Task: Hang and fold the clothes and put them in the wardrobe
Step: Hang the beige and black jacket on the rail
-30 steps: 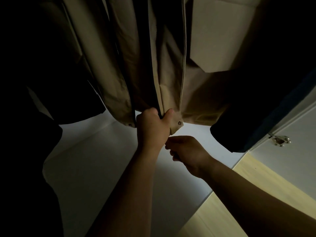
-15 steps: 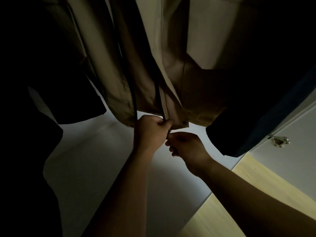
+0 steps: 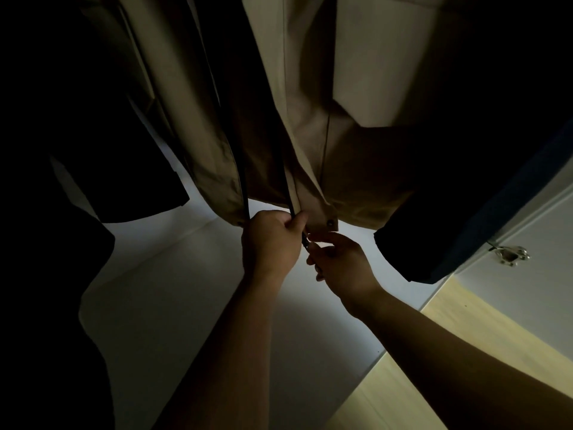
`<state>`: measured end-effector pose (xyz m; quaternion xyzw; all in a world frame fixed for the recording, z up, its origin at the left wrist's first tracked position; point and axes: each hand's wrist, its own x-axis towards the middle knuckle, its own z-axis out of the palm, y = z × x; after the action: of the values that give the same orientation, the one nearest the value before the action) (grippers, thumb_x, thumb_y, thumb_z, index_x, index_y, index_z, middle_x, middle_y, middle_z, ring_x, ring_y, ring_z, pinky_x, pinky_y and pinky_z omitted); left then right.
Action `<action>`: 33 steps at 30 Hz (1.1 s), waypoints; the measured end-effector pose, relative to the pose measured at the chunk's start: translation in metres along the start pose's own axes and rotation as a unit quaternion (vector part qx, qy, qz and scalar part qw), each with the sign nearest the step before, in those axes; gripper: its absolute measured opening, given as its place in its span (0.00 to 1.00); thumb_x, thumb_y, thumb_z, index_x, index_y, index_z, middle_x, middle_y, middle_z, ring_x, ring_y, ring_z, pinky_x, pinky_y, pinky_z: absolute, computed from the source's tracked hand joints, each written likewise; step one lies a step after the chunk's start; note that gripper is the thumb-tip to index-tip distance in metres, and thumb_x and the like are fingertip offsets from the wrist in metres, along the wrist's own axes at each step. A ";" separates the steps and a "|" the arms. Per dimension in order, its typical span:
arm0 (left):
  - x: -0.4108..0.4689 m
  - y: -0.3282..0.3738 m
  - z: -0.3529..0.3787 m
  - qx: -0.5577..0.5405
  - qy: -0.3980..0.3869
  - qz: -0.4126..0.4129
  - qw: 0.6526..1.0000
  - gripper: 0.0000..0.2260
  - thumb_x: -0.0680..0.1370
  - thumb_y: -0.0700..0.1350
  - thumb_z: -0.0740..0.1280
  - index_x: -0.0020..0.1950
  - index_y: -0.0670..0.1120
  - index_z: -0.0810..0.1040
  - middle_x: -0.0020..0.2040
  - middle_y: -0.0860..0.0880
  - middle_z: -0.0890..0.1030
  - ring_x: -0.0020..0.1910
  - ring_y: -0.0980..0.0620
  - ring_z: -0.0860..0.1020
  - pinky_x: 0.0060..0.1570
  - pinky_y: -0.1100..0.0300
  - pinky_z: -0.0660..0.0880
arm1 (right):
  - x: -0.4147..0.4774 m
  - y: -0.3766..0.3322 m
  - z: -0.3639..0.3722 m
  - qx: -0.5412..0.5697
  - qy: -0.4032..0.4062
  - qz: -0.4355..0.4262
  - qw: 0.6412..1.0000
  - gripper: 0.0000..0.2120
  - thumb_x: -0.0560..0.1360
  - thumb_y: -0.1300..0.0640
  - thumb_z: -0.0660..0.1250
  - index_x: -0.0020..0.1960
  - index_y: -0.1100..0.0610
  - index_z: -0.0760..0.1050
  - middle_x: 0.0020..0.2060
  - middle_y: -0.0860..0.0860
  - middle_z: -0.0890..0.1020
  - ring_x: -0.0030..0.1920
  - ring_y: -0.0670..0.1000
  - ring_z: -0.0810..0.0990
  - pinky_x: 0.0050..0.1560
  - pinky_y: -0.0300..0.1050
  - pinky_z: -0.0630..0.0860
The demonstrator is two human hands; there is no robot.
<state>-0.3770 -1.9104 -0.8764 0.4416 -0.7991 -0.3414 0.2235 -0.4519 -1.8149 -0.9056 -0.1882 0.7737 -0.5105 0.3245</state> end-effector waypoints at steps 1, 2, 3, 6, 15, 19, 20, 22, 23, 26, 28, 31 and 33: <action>0.001 -0.001 0.000 -0.004 -0.004 -0.001 1.000 0.17 0.81 0.55 0.67 0.40 0.44 0.84 0.37 0.50 0.85 0.36 0.53 0.83 0.47 0.51 0.81 | 0.000 0.001 0.000 -0.018 0.009 -0.019 1.000 0.03 0.82 0.54 0.66 0.54 0.48 0.77 0.34 0.46 0.83 0.29 0.40 0.79 0.33 0.33 0.75; 0.001 -0.001 0.000 -0.013 -0.009 -0.004 1.000 0.17 0.81 0.55 0.67 0.41 0.44 0.85 0.37 0.49 0.85 0.36 0.53 0.84 0.47 0.51 0.81 | -0.001 0.002 0.001 -0.050 0.019 -0.049 0.997 0.02 0.82 0.56 0.65 0.54 0.50 0.74 0.35 0.46 0.83 0.30 0.40 0.79 0.33 0.30 0.73; 0.002 -0.002 0.000 -0.023 -0.014 -0.008 1.000 0.17 0.81 0.55 0.67 0.42 0.44 0.85 0.37 0.49 0.85 0.37 0.53 0.84 0.48 0.51 0.81 | -0.002 0.004 0.001 -0.087 0.025 -0.082 0.993 0.04 0.82 0.59 0.64 0.54 0.51 0.71 0.36 0.48 0.82 0.32 0.43 0.78 0.33 0.28 0.71; 0.003 -0.001 -0.001 -0.050 -0.014 -0.016 0.999 0.16 0.81 0.54 0.67 0.44 0.43 0.86 0.38 0.49 0.86 0.37 0.55 0.85 0.49 0.51 0.81 | -0.004 0.005 0.004 -0.138 0.012 -0.100 0.985 0.06 0.82 0.63 0.60 0.57 0.55 0.68 0.44 0.53 0.79 0.35 0.46 0.73 0.37 0.31 0.69; 0.003 0.000 -0.002 -0.069 -0.015 -0.032 0.997 0.17 0.81 0.55 0.67 0.43 0.45 0.86 0.37 0.52 0.86 0.37 0.57 0.84 0.51 0.52 0.81 | -0.006 -0.012 0.009 0.042 0.013 0.003 0.999 0.12 0.82 0.45 0.63 0.56 0.52 0.77 0.29 0.43 0.74 0.24 0.42 0.69 0.29 0.39 0.67; 0.003 -0.002 0.003 -0.070 -0.016 -0.028 0.997 0.17 0.81 0.55 0.66 0.44 0.44 0.86 0.37 0.51 0.86 0.37 0.55 0.83 0.49 0.53 0.81 | -0.004 -0.015 0.007 0.076 -0.004 0.041 0.996 0.10 0.83 0.51 0.63 0.54 0.58 0.77 0.33 0.49 0.73 0.32 0.49 0.70 0.39 0.47 0.70; 0.003 -0.002 0.005 -0.061 -0.012 -0.024 0.998 0.17 0.81 0.55 0.66 0.44 0.45 0.87 0.37 0.51 0.86 0.37 0.55 0.83 0.47 0.56 0.80 | -0.003 -0.016 0.006 0.102 -0.014 0.062 0.993 0.09 0.83 0.53 0.63 0.54 0.59 0.76 0.32 0.50 0.71 0.31 0.49 0.68 0.38 0.47 0.69; 0.002 -0.003 0.006 -0.046 0.005 -0.018 0.999 0.17 0.81 0.55 0.66 0.43 0.45 0.87 0.36 0.52 0.85 0.36 0.58 0.82 0.40 0.62 0.76 | -0.001 -0.017 0.005 0.162 -0.045 0.097 0.981 0.08 0.82 0.55 0.65 0.52 0.60 0.76 0.30 0.50 0.67 0.28 0.48 0.63 0.33 0.46 0.65; 0.002 -0.004 0.005 -0.048 0.009 -0.018 0.999 0.16 0.81 0.54 0.67 0.42 0.45 0.86 0.35 0.52 0.85 0.35 0.59 0.82 0.39 0.63 0.74 | -0.001 -0.018 0.003 0.181 -0.060 0.113 0.975 0.07 0.82 0.56 0.66 0.50 0.60 0.76 0.29 0.50 0.65 0.28 0.48 0.61 0.32 0.45 0.63; 0.005 -0.009 0.001 -0.047 -0.008 -0.013 0.999 0.16 0.80 0.54 0.68 0.41 0.45 0.85 0.35 0.53 0.85 0.34 0.59 0.82 0.42 0.60 0.78 | 0.001 -0.017 0.001 0.178 -0.086 0.127 0.972 0.04 0.81 0.59 0.65 0.48 0.56 0.75 0.29 0.50 0.64 0.27 0.47 0.61 0.30 0.43 0.63; 0.004 -0.012 -0.001 -0.044 -0.019 -0.015 0.999 0.16 0.80 0.55 0.67 0.42 0.45 0.85 0.36 0.52 0.85 0.36 0.58 0.83 0.46 0.56 0.81 | 0.001 -0.015 0.002 0.155 -0.086 0.110 0.978 0.06 0.81 0.59 0.64 0.45 0.55 0.75 0.29 0.51 0.64 0.28 0.48 0.61 0.30 0.44 0.64; 0.001 -0.011 -0.003 -0.078 -0.031 -0.024 0.996 0.13 0.79 0.55 0.68 0.43 0.48 0.85 0.37 0.55 0.86 0.39 0.59 0.84 0.50 0.53 0.81 | 0.001 -0.014 0.004 0.149 -0.055 0.103 0.982 0.08 0.81 0.58 0.65 0.43 0.56 0.76 0.27 0.50 0.65 0.27 0.48 0.61 0.31 0.46 0.65; 0.001 -0.009 -0.008 -0.110 -0.061 -0.024 0.992 0.10 0.78 0.55 0.70 0.44 0.51 0.85 0.38 0.56 0.86 0.41 0.60 0.84 0.50 0.54 0.81 | 0.002 -0.012 0.004 0.182 -0.026 0.119 0.976 0.09 0.80 0.59 0.67 0.41 0.56 0.74 0.25 0.49 0.66 0.25 0.47 0.61 0.29 0.44 0.64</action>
<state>-0.3674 -1.9171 -0.8780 0.4112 -0.7582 -0.4588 0.2134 -0.4510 -1.8240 -0.8965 -0.0458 0.6758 -0.5956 0.4319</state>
